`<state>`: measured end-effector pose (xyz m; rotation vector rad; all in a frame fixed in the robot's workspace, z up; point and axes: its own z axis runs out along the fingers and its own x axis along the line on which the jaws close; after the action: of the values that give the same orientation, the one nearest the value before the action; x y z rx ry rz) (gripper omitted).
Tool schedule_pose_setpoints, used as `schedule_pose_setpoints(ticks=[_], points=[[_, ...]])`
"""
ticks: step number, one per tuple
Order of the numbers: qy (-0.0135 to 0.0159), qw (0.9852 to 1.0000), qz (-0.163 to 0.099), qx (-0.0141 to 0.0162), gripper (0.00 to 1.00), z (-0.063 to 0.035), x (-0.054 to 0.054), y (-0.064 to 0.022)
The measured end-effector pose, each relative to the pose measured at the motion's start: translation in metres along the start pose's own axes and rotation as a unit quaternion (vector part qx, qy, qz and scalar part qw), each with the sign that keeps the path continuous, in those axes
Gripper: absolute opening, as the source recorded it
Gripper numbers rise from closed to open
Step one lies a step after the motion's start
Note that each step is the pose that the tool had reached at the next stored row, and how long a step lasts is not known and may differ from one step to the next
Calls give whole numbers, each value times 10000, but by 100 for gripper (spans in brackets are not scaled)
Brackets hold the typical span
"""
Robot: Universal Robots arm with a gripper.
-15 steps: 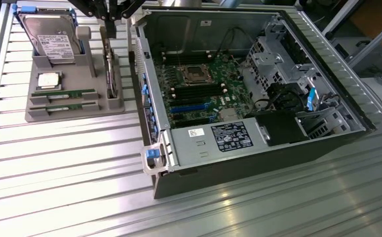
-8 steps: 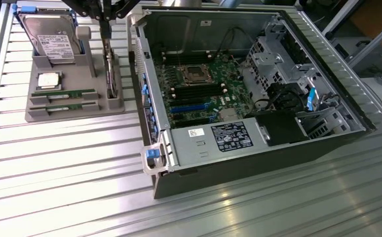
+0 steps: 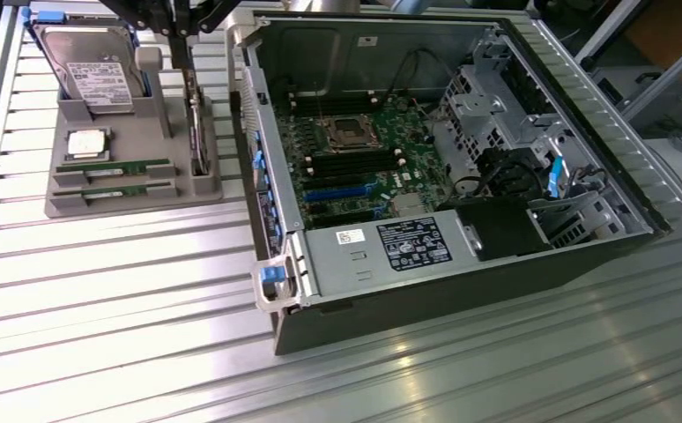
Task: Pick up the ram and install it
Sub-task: 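Reach for the ram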
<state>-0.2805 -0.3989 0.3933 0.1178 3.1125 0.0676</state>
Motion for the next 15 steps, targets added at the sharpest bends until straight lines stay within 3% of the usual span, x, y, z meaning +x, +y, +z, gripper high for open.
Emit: schedule_pose_setpoints(ticks=[15], points=[[0,10000,1,0,11,-3,132,-10]])
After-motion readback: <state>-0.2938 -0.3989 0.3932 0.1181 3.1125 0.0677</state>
